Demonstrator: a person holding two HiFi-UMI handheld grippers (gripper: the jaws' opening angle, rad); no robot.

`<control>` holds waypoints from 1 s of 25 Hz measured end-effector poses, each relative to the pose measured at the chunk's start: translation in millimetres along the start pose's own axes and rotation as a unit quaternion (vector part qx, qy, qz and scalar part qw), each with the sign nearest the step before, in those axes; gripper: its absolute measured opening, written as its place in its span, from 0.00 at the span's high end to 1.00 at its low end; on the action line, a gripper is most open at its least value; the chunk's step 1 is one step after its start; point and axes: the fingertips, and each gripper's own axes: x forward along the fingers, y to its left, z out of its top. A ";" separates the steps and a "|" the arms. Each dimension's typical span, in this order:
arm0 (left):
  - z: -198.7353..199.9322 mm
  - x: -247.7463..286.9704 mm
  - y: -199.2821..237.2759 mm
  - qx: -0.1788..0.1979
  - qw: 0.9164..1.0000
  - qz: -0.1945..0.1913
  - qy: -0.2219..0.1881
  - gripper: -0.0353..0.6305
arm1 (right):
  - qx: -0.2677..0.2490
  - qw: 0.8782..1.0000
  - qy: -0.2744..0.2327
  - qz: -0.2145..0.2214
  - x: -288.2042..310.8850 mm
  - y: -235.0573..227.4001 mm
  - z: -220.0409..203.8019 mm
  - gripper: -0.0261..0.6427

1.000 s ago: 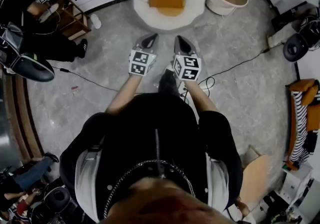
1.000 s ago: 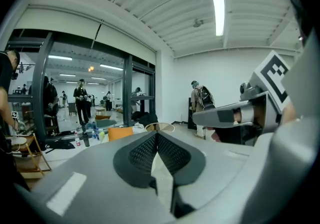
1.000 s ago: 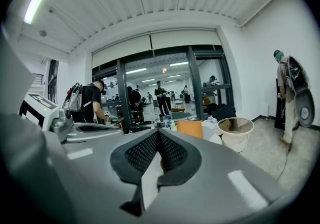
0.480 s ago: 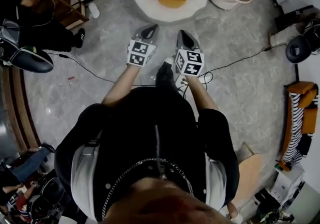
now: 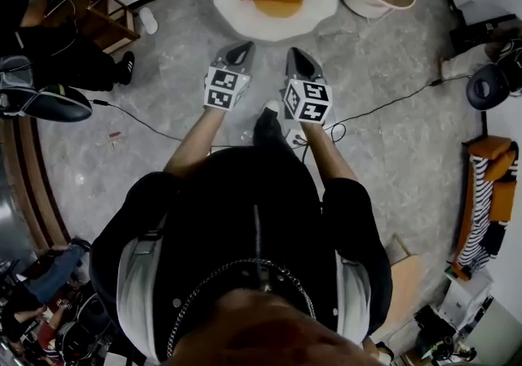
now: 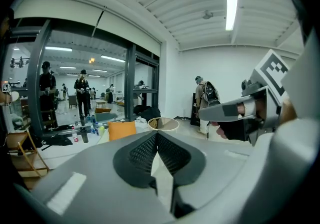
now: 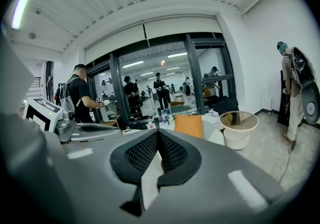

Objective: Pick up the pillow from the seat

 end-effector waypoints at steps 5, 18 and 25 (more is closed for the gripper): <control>15.2 38.0 13.4 -0.003 1.000 0.004 0.003 0.93 | 0.001 1.000 0.003 0.004 28.1 -21.7 20.8 0.96; 32.3 132.5 36.4 -0.018 0.999 0.011 0.026 0.93 | 0.030 0.999 0.020 0.004 96.6 -96.9 51.7 0.96; 41.7 175.5 36.7 -0.022 0.999 0.018 0.037 0.93 | 0.039 0.999 0.037 0.009 114.2 -140.6 61.9 0.96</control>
